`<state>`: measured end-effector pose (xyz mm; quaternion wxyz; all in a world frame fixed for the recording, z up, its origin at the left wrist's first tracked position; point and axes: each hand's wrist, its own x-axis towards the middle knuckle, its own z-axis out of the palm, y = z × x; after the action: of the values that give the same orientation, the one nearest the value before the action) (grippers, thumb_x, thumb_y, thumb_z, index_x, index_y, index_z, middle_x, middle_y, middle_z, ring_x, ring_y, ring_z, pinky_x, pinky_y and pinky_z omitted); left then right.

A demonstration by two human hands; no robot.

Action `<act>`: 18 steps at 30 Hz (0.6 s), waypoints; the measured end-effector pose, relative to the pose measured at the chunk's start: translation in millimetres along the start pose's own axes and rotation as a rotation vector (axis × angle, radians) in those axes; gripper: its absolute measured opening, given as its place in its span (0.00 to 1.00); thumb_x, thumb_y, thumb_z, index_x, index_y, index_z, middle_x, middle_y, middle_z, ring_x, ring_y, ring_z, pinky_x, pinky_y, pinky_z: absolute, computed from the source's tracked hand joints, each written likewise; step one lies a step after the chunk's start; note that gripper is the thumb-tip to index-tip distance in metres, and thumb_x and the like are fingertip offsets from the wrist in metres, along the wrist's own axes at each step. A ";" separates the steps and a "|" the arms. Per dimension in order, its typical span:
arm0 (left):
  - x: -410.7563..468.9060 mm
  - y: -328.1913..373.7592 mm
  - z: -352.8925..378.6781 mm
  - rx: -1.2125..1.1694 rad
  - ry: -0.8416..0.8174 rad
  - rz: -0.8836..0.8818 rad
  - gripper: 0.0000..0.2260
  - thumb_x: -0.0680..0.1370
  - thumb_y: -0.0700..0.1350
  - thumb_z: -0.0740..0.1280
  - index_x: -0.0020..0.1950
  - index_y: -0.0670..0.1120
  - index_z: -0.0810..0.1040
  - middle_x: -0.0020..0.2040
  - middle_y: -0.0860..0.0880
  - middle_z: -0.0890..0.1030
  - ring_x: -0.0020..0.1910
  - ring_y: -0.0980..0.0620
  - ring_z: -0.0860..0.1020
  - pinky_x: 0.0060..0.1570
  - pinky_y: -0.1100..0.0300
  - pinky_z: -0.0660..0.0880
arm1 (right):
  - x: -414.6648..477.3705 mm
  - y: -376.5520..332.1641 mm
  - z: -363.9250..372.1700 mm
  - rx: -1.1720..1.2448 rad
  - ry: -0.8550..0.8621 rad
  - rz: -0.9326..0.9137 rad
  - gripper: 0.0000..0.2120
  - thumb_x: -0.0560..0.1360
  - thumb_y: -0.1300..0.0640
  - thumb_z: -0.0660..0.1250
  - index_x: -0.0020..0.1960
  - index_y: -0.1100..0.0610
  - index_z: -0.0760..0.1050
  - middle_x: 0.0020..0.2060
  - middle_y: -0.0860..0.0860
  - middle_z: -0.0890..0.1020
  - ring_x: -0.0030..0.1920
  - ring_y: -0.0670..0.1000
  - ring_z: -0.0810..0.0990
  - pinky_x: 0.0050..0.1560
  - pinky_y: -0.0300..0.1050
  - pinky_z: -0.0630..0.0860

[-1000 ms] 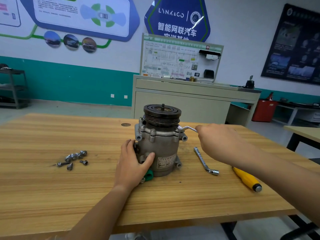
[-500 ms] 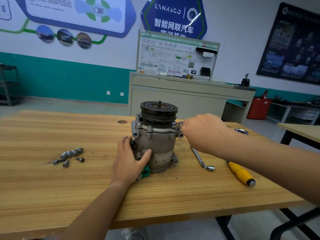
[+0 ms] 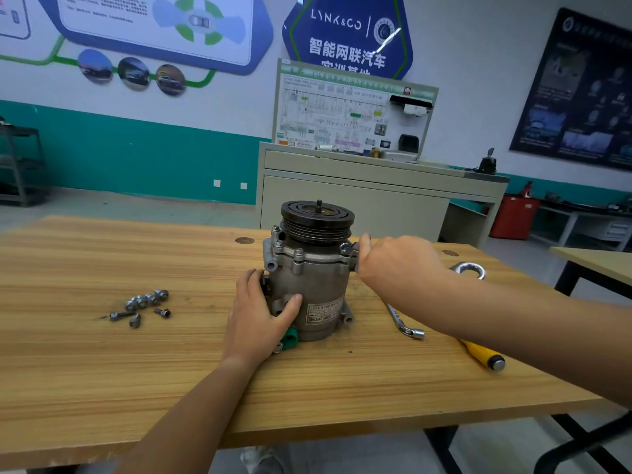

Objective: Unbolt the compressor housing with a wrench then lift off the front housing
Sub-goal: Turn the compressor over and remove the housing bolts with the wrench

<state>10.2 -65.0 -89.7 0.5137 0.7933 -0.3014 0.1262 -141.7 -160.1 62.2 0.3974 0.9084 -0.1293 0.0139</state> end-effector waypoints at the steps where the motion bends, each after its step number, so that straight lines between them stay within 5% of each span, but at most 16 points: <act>1: 0.1 0.4 0.0 0.001 0.003 0.000 0.35 0.71 0.60 0.66 0.71 0.41 0.62 0.70 0.46 0.63 0.66 0.47 0.67 0.64 0.45 0.68 | 0.8 -1.2 -1.4 -0.028 0.004 -0.014 0.25 0.78 0.70 0.55 0.72 0.69 0.53 0.51 0.60 0.76 0.43 0.56 0.77 0.28 0.43 0.66; 5: -0.1 1.1 0.0 0.010 0.003 0.004 0.36 0.71 0.60 0.66 0.72 0.42 0.61 0.70 0.47 0.62 0.66 0.48 0.67 0.64 0.46 0.68 | -0.7 6.0 -5.0 -0.075 -0.011 -0.025 0.21 0.77 0.70 0.56 0.69 0.67 0.61 0.30 0.51 0.62 0.28 0.52 0.64 0.21 0.42 0.58; 11: -1.8 1.8 -0.1 0.028 0.010 0.012 0.36 0.72 0.60 0.65 0.72 0.41 0.60 0.71 0.47 0.61 0.67 0.49 0.66 0.65 0.47 0.68 | -0.5 16.5 -5.5 0.033 -0.009 -0.008 0.14 0.77 0.68 0.57 0.62 0.63 0.67 0.29 0.51 0.60 0.25 0.49 0.59 0.29 0.43 0.67; 18: -2.0 2.0 -0.4 0.037 0.001 0.006 0.36 0.73 0.60 0.65 0.73 0.41 0.60 0.72 0.47 0.61 0.68 0.48 0.66 0.65 0.46 0.68 | 5.8 19.8 5.5 0.074 0.004 0.022 0.12 0.76 0.67 0.58 0.59 0.61 0.69 0.28 0.50 0.62 0.26 0.48 0.61 0.23 0.40 0.60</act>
<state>7.5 -64.5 -89.1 0.4989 0.8016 -0.3010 0.1338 -141.4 -178.2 73.4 0.3636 0.9210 -0.1379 0.0250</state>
